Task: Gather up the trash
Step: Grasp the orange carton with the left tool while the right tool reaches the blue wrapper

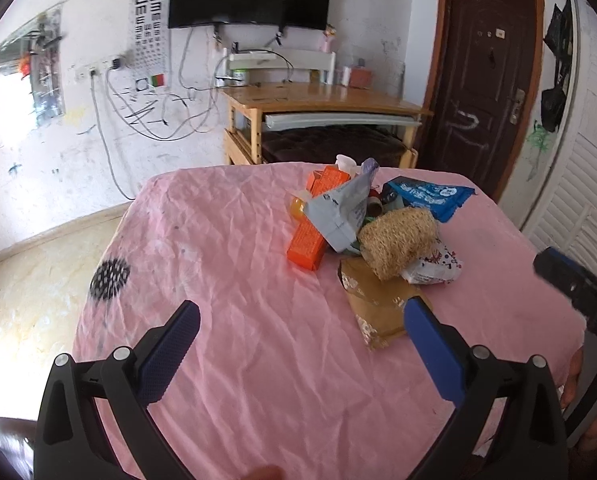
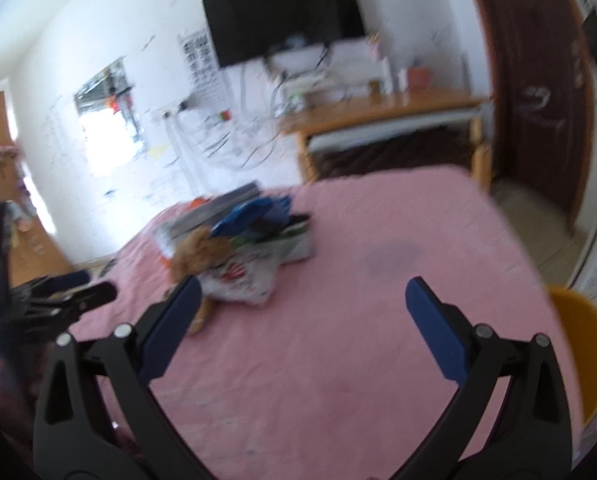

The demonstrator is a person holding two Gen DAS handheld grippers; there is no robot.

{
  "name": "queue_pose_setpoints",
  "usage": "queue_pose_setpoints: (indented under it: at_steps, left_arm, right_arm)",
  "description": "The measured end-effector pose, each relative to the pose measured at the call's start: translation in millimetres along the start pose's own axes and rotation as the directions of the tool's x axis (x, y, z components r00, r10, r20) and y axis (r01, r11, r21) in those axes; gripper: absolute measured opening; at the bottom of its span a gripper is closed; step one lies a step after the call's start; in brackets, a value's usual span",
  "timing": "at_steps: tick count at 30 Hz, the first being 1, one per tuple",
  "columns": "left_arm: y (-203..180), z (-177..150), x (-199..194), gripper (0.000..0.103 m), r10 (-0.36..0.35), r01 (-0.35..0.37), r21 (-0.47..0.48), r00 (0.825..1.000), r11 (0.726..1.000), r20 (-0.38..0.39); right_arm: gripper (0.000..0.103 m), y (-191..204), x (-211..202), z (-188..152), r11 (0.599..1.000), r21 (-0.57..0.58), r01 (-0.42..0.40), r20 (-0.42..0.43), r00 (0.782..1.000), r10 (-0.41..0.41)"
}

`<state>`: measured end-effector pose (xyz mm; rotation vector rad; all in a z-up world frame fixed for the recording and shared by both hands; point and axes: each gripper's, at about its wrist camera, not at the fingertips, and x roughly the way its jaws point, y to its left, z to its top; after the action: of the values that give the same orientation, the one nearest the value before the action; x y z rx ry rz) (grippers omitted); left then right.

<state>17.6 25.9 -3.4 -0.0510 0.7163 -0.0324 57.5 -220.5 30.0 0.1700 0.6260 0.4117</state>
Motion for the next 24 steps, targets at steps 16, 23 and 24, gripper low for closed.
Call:
queue_pose_setpoints:
  at_steps: [16,23,24]
  left_arm:
    - [-1.3,54.1,55.0,0.077,0.013,0.022,0.227,0.989,0.974,-0.151]
    - [-0.2,53.3,77.9,0.062,-0.053,0.123,0.308,0.973,0.943,-0.225]
    - [0.0,54.2,81.5,0.059,-0.069,0.144,0.314,0.969,0.939,-0.237]
  right_arm:
    - [0.098,17.4,29.3,55.9,0.992,-0.036,-0.125,-0.115,0.986,0.12]
    - [0.085,31.6,46.7,84.7,0.99,-0.092,-0.104,-0.141,0.986,0.091]
    - [0.077,33.5,49.7,87.0,0.991,-0.098,-0.096,-0.148,0.986,0.081]
